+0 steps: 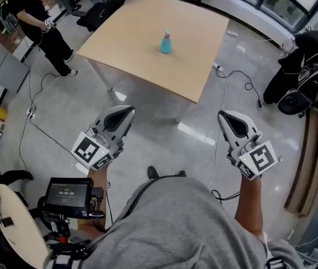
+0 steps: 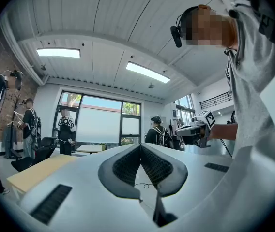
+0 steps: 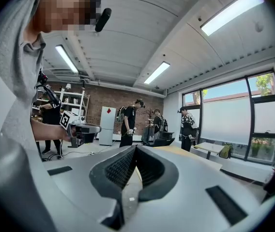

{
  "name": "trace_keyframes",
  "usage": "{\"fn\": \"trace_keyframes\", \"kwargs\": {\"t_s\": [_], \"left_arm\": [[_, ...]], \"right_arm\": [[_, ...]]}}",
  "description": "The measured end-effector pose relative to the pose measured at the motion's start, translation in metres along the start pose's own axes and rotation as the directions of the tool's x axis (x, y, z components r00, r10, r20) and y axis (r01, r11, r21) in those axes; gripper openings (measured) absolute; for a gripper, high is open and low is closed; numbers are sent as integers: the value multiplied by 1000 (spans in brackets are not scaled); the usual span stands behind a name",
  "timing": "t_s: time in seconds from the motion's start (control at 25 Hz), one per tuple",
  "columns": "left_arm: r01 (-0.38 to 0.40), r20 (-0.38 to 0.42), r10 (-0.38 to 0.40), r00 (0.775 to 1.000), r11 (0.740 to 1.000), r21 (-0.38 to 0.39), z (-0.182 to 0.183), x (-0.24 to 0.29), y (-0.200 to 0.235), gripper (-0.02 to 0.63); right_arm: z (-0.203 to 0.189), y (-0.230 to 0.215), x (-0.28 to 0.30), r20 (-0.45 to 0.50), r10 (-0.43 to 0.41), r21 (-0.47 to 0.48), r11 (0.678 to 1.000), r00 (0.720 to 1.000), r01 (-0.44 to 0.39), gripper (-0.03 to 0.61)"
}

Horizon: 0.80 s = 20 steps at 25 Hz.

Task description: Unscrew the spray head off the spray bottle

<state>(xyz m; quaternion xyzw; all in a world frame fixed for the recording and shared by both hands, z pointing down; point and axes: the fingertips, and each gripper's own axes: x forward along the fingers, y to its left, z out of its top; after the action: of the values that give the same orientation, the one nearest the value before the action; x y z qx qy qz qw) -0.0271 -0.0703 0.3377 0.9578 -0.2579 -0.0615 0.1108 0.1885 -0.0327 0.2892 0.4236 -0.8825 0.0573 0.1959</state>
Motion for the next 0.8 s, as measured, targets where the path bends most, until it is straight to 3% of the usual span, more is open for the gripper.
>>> {"fn": "trace_keyframes", "kwargs": {"t_s": [0.24,0.44,0.64,0.8], "left_arm": [[-2,29,3,1000,1000,-25,-6,-4,-3,5],[14,46,-9,999,996,-94,-28,-15,3,5],[33,50,-30,998,997,-71,-18,-4,-5,4],[-14,100,18,995,999,-39,1,18,6,3]], "right_arm": [[4,-3,-3,7,-20,-8,1000,1000,20,5],[1,8,12,12,-51,59,997,999,50,5],[16,0,6,25,-70,54,996,997,69,5],[37,-35,8,44,-55,-6,998,998,55,5]]}}
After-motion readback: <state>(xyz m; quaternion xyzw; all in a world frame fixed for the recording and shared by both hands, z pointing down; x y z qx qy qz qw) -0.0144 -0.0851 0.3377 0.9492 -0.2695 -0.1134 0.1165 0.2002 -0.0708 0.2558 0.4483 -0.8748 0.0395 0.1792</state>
